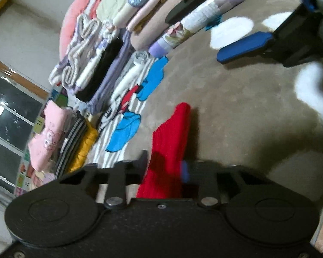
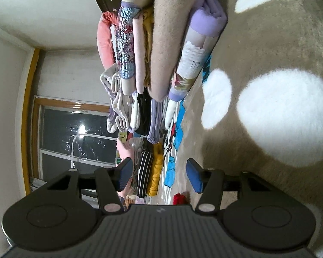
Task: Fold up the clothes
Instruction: 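Grasp the red sleeve cuff with the left gripper, then lift the sleeve with the left gripper and fold it across the sweater body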
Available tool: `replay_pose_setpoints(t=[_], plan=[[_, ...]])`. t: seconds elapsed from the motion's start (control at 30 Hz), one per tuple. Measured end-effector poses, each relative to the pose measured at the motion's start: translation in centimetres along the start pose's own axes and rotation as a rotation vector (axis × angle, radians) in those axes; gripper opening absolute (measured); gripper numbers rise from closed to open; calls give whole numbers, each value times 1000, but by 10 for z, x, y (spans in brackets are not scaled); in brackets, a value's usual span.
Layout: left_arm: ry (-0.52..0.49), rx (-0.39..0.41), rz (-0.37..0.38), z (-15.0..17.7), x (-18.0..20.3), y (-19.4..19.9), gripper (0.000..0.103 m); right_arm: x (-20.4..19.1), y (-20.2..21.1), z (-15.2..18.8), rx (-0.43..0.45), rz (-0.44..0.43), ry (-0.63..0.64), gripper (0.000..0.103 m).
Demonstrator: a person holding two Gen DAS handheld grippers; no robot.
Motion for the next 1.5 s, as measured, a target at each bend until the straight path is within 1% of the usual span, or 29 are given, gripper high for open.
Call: replay_pose_setpoints(t=[0.13,0.17,0.23,0.3,0.37,0.43,0.53,0.63,0.73,0.8,0.87,0.97,1.03,1.13,1.2,1.27,1.4,1.5], plan=[[51,4,-5,1,-14,5,9,-1,-1,2,9,0,17,56],[77,7,-2,3,-20,7,9,-1,-1,2,11,0,21,56],[167,18,15,10,-36,14,9,-3,-3,5,7,6,46,56],[267,35,33,19,-59,22,9,-6,-5,11,-8,12,86,60],[376,61,65,30,-82,32,9,-12,-8,23,-43,7,139,64],[508,99,115,44,-107,44,9,-19,-11,38,-92,-5,207,64],[666,139,162,70,-141,60,9,-35,-18,76,-190,-20,362,64],[784,173,172,99,-170,76,9,-44,-26,126,-317,-12,527,65],[850,188,141,127,-191,91,9,-47,-29,186,-451,-9,715,65],[891,193,107,147,-200,102,9,-45,-26,227,-530,-10,856,65],[939,198,72,167,-207,113,9,-36,-24,263,-596,11,979,65],[1011,196,27,196,-213,126,9,-17,-23,303,-661,59,1125,65],[1060,194,-1,215,-216,135,9,-6,-22,320,-681,85,1201,65],[1127,190,-36,242,-216,144,9,5,-19,337,-687,110,1301,60],[1167,183,-59,260,-216,149,9,8,-16,342,-677,116,1350,52],[1210,177,-76,279,-214,154,9,9,-11,343,-648,124,1401,47],[1292,165,-97,316,-208,161,9,9,-12,345,-594,131,1459,47],[1326,149,-116,340,-202,166,9,10,-8,352,-582,110,1526,46]])
Point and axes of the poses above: each gripper's, at about its wrist camera, not at the fingertips, and y roughly against the way its jaws point, x to its right, z to its underside, the point moved 9 cm from there along -y, roughly the way its jaws point, and after that the axes turned 15 degrees about -y, right-handed, at the moved point
